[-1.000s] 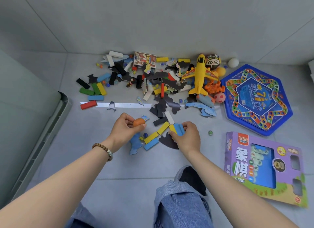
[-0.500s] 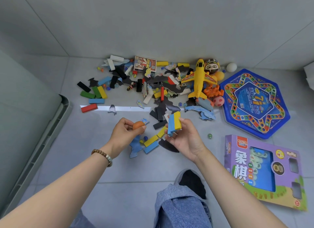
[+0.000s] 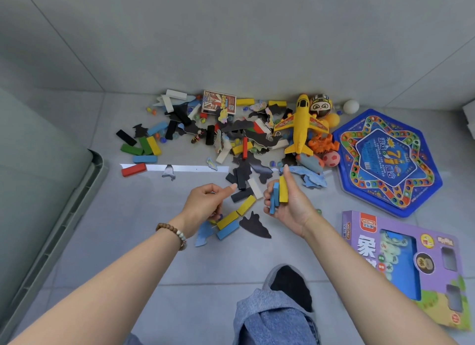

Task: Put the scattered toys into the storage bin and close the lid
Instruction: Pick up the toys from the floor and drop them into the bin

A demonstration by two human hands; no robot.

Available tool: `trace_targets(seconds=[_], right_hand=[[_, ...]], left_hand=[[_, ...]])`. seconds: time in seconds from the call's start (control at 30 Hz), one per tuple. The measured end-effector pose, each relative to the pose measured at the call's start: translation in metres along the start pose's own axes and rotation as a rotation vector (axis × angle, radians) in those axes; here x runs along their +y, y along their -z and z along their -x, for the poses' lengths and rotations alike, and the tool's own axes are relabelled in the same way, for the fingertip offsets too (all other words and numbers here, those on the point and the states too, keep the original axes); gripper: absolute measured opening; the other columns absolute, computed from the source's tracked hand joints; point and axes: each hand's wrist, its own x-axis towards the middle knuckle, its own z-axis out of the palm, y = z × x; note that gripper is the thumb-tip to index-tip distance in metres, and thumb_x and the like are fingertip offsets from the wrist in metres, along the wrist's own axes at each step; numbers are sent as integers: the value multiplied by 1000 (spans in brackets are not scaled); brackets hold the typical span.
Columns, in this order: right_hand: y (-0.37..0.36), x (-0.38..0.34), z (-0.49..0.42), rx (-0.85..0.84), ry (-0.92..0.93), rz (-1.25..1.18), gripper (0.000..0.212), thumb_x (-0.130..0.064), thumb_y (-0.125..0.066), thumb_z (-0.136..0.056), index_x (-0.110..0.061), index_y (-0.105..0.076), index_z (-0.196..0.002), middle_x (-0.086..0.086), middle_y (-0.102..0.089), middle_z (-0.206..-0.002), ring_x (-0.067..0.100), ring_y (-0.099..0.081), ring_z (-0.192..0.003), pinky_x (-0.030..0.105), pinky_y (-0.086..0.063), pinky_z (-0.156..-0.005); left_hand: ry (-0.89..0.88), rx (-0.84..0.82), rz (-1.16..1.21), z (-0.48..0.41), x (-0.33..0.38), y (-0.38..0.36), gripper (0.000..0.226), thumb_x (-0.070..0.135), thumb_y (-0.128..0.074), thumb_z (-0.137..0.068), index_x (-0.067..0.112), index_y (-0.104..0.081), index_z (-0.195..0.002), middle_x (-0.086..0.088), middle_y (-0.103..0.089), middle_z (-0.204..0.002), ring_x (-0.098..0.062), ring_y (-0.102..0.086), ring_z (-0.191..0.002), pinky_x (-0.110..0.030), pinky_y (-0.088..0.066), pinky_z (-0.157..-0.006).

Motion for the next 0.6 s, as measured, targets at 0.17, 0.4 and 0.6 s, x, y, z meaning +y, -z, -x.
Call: trace_targets(seconds=[0.17, 0.4, 0.6], right_hand=[[6, 4, -1, 54, -10, 275, 47, -51, -36, -96, -13, -60, -85, 6, -52, -64, 17, -46, -58, 27, -43, -63], [18, 9, -5, 9, 56, 398, 28, -35, -34, -101, -27, -49, -123, 9, -58, -74, 19, -55, -61, 34, -53, -71], [16, 6, -4, -6, -10, 206, 27, -36, -41, -99, -12, -53, -100, 9, -57, -85, 20, -59, -72, 28, -54, -65]], left_hand=[[-154, 87, -153, -14, -5, -8, 28, 35, -79, -73, 13, -71, -87, -5, -61, -69, -9, -45, -45, -19, -39, -48], [-242, 174, -590, -27, -9, -21, 26, 40, -75, -75, 27, -67, -95, 7, -59, -86, -11, -56, -79, -25, -46, -69], [-353, 178, -906, -30, 0, -24, 30, 43, -69, -81, 24, -65, -104, 7, -53, -100, -11, -52, -82, -26, -44, -68]])
